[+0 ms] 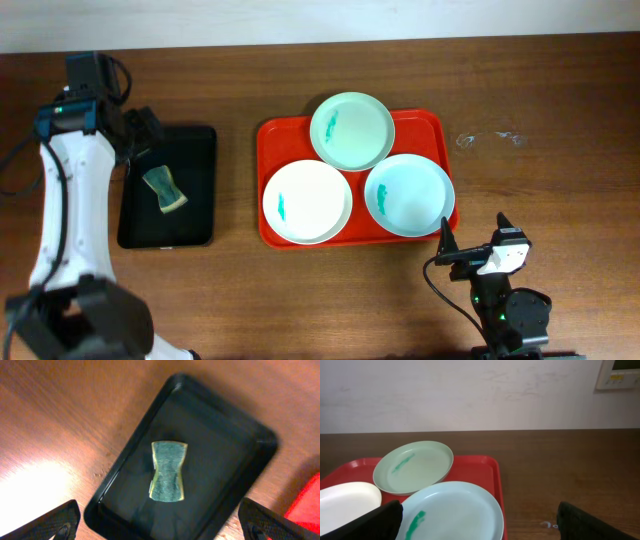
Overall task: Clean dirty plates on tray and stack at the side
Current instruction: 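Move the left gripper down over the green-yellow sponge on the black tray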
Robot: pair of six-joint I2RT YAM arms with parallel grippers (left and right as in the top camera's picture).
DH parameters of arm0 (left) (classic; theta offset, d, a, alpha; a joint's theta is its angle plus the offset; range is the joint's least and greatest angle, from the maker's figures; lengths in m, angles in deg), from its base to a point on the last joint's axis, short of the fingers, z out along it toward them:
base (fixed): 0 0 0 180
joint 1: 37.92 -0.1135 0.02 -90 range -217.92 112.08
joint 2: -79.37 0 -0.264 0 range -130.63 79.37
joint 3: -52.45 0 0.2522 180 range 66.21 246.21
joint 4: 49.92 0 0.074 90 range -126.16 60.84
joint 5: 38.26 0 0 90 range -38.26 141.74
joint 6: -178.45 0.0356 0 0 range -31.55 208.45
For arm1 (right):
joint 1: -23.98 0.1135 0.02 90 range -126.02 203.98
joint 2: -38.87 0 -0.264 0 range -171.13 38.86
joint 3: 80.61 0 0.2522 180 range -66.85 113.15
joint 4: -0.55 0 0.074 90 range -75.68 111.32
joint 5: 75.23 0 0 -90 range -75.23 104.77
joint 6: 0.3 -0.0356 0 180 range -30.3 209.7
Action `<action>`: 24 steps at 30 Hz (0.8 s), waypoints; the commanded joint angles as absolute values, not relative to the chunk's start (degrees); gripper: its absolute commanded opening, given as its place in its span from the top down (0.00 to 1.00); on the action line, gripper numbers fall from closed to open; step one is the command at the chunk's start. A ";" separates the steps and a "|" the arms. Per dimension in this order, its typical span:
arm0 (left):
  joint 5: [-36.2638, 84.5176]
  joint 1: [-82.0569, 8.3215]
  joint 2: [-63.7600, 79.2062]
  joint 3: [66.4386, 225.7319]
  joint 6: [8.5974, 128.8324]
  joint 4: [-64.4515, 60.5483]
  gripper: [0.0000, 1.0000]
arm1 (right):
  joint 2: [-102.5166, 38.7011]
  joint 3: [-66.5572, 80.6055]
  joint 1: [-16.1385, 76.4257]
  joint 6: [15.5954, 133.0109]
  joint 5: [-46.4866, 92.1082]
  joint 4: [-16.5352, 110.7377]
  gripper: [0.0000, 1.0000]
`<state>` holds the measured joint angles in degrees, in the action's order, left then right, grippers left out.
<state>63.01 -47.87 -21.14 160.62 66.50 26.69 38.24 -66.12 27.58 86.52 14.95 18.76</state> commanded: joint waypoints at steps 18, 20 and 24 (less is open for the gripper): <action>59.32 -49.34 -44.61 161.93 63.61 20.86 0.28 | 38.61 -66.54 28.06 86.32 14.49 19.00 0.01; 59.47 -49.38 -46.14 161.93 63.61 20.68 0.28 | 38.61 -66.54 28.06 86.32 14.49 19.00 0.01; 59.47 -49.40 -46.95 161.93 63.63 19.13 0.28 | 38.61 -66.54 28.06 86.32 14.49 19.00 0.01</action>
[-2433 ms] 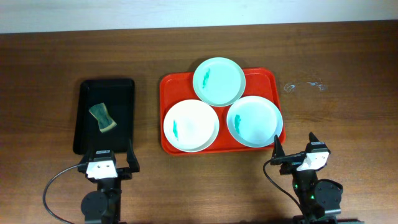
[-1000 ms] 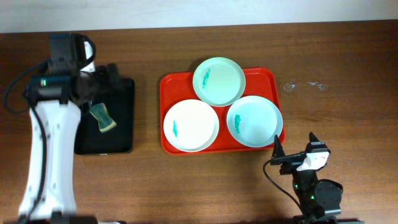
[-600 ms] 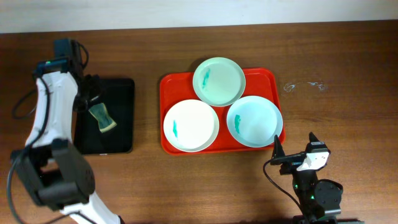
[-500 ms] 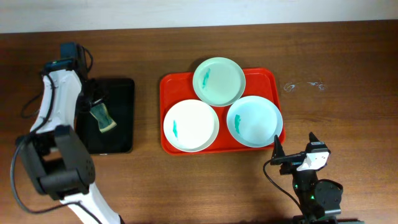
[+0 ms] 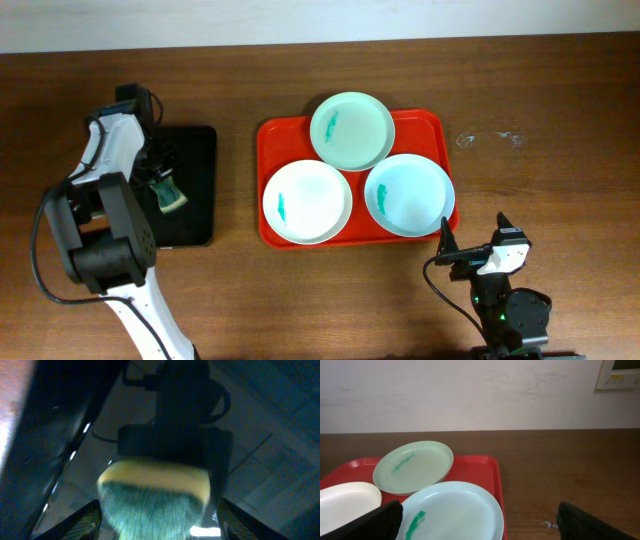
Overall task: Clean dirty plates on tray and stack at the side
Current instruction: 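Move the left gripper down over the green-yellow sponge on the black tray, then close the left gripper on the sponge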
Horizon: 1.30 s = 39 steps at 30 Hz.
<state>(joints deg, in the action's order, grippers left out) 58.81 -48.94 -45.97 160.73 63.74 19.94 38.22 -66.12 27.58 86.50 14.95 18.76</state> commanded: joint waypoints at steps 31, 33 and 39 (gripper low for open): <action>60.10 -49.71 -47.28 161.78 66.23 31.61 0.57 | 38.61 -66.54 28.06 86.32 14.49 19.00 0.01; 60.10 -49.71 -47.28 161.78 66.23 31.54 0.73 | 38.61 -66.54 28.06 86.32 14.49 19.00 0.01; 60.13 -49.71 -47.28 161.76 66.23 31.17 0.91 | 38.61 -66.54 28.06 86.32 14.49 19.00 0.02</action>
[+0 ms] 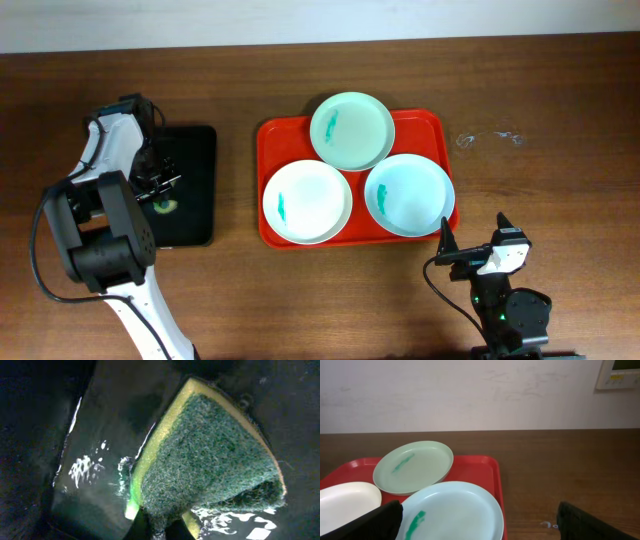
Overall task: Clean dirty plates on tray and stack at the side
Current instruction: 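Close the left gripper on the sponge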
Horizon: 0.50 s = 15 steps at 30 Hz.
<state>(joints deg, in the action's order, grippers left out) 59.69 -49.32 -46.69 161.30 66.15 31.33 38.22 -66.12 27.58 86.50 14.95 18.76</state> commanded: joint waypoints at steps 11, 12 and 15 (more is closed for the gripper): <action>60.10 -49.71 -47.28 157.71 66.21 28.79 0.27 | 38.61 -66.54 28.06 86.32 14.49 19.00 0.01; 60.08 -49.71 -47.28 157.08 66.21 28.57 0.35 | 38.61 -66.54 28.06 86.32 14.49 19.00 0.01; 60.10 -49.71 -47.28 156.62 66.21 28.66 0.92 | 38.61 -66.54 28.06 86.32 14.49 19.00 0.01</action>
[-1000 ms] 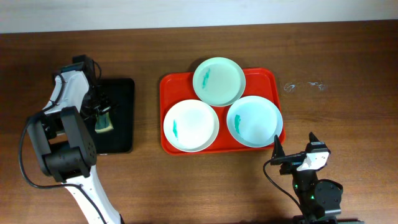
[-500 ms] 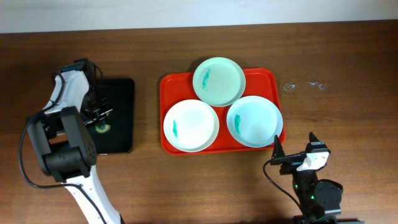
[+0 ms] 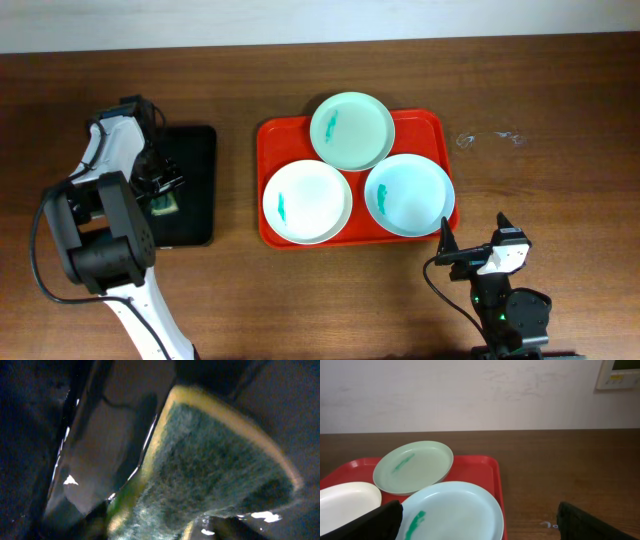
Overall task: Clean dirty plates on tray and stack at the side
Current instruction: 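Close the left gripper on the sponge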
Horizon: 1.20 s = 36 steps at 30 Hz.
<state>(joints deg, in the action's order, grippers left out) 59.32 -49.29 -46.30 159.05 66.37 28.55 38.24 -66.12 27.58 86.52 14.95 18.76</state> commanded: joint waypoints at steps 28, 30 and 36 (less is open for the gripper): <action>60.06 -49.69 -47.28 155.86 66.21 15.39 0.01 | 38.61 -66.54 28.06 86.32 14.49 19.00 0.01; 60.10 -49.71 -47.28 155.88 66.21 18.80 0.01 | 38.61 -66.54 28.06 86.32 14.49 19.00 0.01; 60.08 -49.71 -47.28 155.86 66.21 25.91 0.29 | 38.61 -66.54 28.06 86.32 14.47 19.00 0.01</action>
